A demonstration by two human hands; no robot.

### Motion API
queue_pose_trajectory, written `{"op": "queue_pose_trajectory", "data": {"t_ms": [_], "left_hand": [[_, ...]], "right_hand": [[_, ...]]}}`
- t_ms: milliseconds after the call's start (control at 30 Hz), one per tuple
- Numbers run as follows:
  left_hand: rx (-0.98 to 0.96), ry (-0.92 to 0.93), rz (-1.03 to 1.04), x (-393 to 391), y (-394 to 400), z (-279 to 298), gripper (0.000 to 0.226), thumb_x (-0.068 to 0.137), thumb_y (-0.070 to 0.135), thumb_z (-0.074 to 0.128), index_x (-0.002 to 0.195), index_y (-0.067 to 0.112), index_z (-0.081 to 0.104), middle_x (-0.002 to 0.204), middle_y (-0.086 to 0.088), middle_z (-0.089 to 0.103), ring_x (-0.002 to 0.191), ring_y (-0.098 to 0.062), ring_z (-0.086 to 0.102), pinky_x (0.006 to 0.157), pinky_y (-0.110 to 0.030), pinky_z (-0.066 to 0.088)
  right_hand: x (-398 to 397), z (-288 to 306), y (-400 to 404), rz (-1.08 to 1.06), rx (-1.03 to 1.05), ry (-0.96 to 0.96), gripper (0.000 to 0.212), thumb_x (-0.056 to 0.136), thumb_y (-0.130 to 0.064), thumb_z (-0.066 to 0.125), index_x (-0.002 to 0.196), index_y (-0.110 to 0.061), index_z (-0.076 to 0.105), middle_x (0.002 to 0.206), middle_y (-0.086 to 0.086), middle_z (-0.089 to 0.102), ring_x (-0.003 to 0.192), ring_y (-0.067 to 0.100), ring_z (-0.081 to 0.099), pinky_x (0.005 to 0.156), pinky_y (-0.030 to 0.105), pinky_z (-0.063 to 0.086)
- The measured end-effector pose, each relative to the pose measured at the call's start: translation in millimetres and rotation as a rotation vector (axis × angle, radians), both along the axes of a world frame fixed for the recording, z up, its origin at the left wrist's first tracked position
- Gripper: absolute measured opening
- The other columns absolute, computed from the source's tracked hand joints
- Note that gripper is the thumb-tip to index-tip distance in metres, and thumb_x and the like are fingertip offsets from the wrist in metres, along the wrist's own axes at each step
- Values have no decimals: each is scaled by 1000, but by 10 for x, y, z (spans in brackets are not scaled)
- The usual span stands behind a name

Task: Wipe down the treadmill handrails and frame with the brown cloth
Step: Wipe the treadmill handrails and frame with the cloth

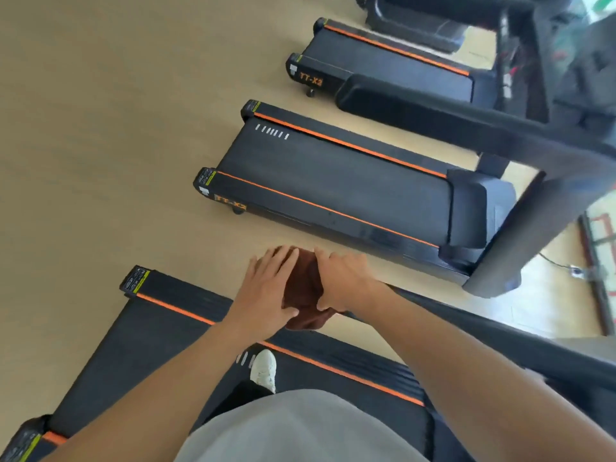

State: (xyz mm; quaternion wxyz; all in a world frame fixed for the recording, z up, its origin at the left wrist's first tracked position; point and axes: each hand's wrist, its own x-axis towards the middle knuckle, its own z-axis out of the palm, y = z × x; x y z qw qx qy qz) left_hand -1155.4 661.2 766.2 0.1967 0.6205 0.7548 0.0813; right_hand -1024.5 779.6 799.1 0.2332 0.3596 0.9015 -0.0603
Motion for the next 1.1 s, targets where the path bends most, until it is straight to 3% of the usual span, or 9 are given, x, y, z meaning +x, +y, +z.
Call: {"op": "queue_pose_trajectory", "data": {"t_ms": [67, 200, 300, 400, 567, 767, 833, 967, 1100], "left_hand": [[9, 104, -174, 374, 103, 28, 109, 82, 48, 72, 161, 19, 3, 170, -1, 2, 157, -24, -4, 126, -46, -5], [73, 149, -382, 1143, 290, 31, 108, 84, 47, 69, 161, 16, 0, 170, -5, 0, 157, -23, -6, 126, -45, -8], [115, 141, -457, 1581, 343, 12, 103, 85, 43, 67, 161, 12, 5, 170, -10, 2, 157, -25, -4, 126, -45, -7], [153, 129, -432, 1686, 323, 54, 94, 89, 40, 62, 161, 13, 9, 170, -9, 4, 157, -24, -2, 126, -46, -6], [244, -236, -125, 1240, -85, 11, 69, 96, 28, 61, 157, 22, 30, 167, 6, 21, 155, -8, 7, 128, -42, 8], [247, -404, 519, 548, -640, -136, 66, 95, 16, 63, 154, 25, 33, 162, 11, 28, 150, -6, 22, 121, -43, 33], [229, -435, 590, 399, -719, -133, 67, 95, 16, 64, 153, 27, 32, 161, 13, 29, 147, -3, 26, 116, -44, 41], [240, -453, 660, 144, -756, -59, 67, 95, 16, 65, 153, 28, 33, 158, 14, 32, 137, 10, 23, 117, -31, 33], [253, -415, 677, -85, -792, 66, 65, 95, 17, 65, 151, 28, 36, 157, 13, 35, 141, 2, 29, 114, -24, 29]], "right_hand": [[473, 28, 31, -75, 20, -23, 80, 74, -44, 84, 136, -15, 43, 118, 8, 67, 104, 32, 68, 77, 38, 47], [1391, 102, 80, -255, 52, -80, 80, 67, -43, 87, 131, -21, 44, 118, 4, 65, 108, 30, 68, 87, 39, 50], [1812, 147, 125, -292, 89, -184, 86, 64, -46, 90, 131, -21, 41, 121, 3, 65, 111, 27, 67, 95, 41, 47], [1827, 160, 168, -272, 73, -216, 94, 60, -63, 87, 129, -19, 42, 118, 4, 66, 111, 28, 66, 101, 45, 43], [1453, 38, 119, -171, 0, 59, 88, 62, -68, 81, 127, -21, 46, 115, 2, 66, 103, 27, 66, 90, 41, 53], [766, -94, -60, -40, 6, 287, 96, 72, -72, 74, 148, -26, 36, 134, 0, 61, 116, 27, 62, 100, 43, 51], [488, -183, -171, -3, 70, 312, 95, 79, -71, 71, 151, -23, 32, 140, 3, 58, 121, 28, 60, 105, 44, 50], [-131, -359, -400, 72, 177, 378, 89, 83, -61, 74, 150, -17, 35, 141, 8, 57, 122, 31, 59, 106, 47, 49], [-703, -398, -490, 253, 209, 298, 61, 87, -41, 77, 137, -19, 51, 131, 9, 58, 118, 32, 55, 104, 49, 45]]}}
